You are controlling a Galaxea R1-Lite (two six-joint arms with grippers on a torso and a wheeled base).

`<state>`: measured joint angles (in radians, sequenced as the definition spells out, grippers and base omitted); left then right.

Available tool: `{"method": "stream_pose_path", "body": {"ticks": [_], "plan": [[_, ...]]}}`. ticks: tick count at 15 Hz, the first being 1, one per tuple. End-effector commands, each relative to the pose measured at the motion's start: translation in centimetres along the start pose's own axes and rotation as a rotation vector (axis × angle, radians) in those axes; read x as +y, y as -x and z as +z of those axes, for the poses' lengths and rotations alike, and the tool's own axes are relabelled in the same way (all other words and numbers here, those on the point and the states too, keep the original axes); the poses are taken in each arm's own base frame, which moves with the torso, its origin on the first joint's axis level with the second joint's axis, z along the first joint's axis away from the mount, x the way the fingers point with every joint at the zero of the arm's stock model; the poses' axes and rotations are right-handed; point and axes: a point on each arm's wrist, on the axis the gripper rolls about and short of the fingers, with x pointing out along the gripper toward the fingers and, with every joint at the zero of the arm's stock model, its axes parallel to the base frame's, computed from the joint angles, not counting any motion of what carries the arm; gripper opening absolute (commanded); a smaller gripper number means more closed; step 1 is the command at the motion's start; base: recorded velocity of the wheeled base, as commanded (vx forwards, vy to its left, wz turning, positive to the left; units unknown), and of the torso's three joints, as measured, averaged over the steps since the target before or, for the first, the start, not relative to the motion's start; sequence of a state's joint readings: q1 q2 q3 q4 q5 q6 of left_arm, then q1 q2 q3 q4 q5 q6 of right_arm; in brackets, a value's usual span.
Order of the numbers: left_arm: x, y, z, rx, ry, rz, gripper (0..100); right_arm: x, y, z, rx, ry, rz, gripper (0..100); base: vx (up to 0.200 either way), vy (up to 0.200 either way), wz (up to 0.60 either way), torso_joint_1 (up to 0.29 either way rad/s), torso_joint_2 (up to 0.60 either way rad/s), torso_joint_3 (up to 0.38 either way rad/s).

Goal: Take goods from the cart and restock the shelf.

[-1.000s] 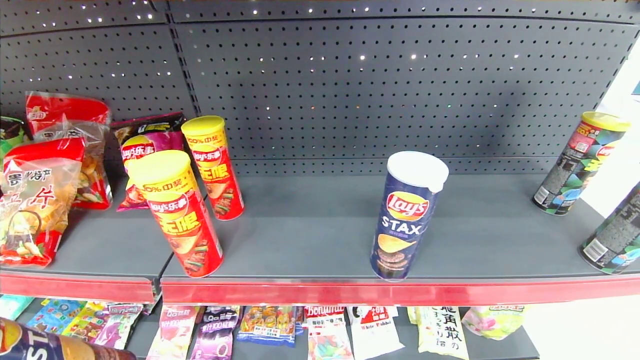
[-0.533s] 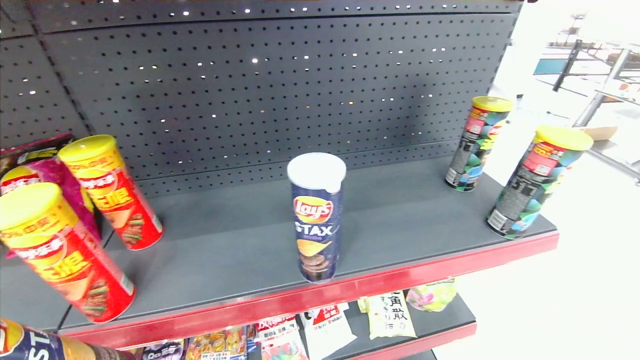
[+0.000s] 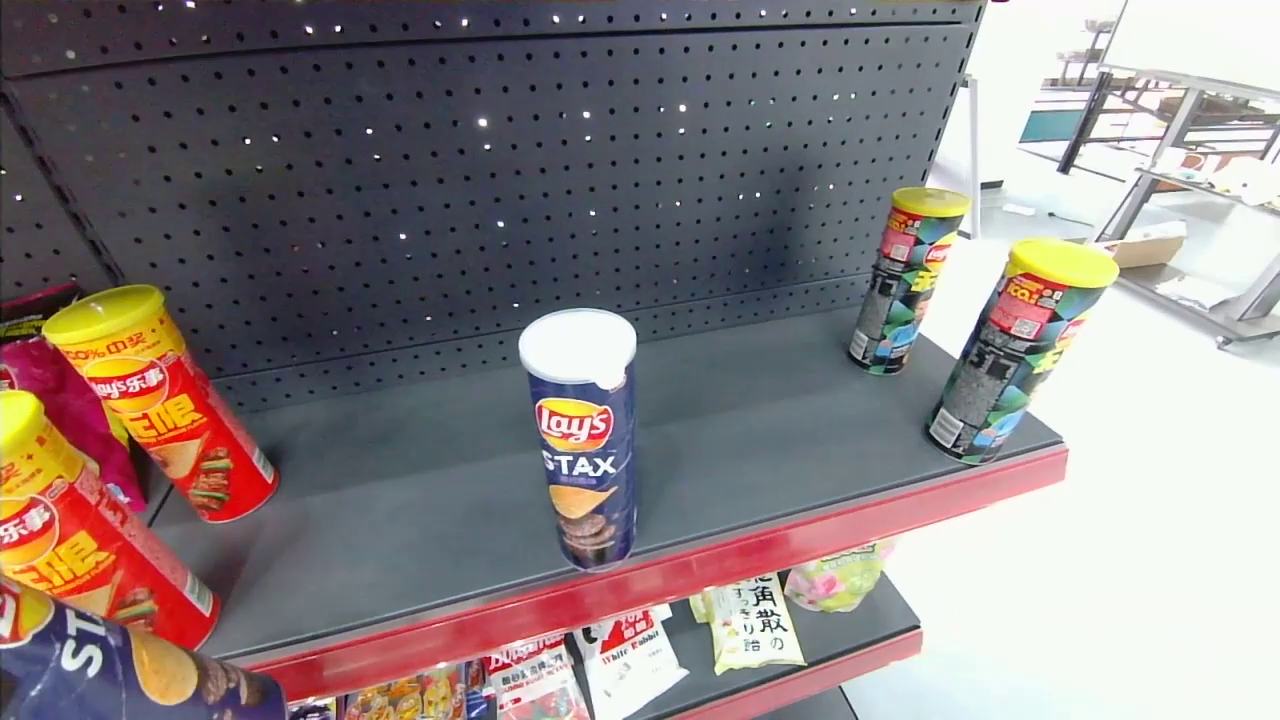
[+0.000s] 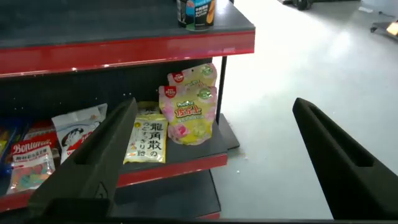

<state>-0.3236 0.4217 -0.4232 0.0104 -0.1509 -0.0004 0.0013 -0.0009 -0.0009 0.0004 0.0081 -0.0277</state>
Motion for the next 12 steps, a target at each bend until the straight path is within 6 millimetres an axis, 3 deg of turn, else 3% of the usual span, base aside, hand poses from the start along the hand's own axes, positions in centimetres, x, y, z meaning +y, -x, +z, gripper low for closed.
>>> {"method": "stream_pose_path", "body": {"ticks": [1, 5, 8, 12], "plan": [[0.1, -0.4, 0.0, 0.021, 0.004, -0.001, 0, 0.0, 0.0, 0.0, 0.005, -0.020, -0.017, 100, 0.000, 0.000, 0.00, 0.000, 0.00, 0.000], [0.2, -1.6, 0.4, 0.070, 0.022, -0.033, 0, 0.0, 0.0, 0.0, 0.003, -0.020, -0.017, 100, 0.000, 0.000, 0.00, 0.000, 0.00, 0.000], [0.5, -3.8, 0.9, 0.096, 0.038, -0.054, 0, 0.0, 0.0, 0.0, 0.002, -0.023, -0.017, 100, 0.000, 0.000, 0.00, 0.000, 0.00, 0.000], [1.4, -10.0, 2.3, 0.118, 0.034, -0.069, 0, 0.0, 0.0, 0.0, 0.002, -0.023, -0.017, 100, 0.000, 0.000, 0.00, 0.000, 0.00, 0.000]]}}
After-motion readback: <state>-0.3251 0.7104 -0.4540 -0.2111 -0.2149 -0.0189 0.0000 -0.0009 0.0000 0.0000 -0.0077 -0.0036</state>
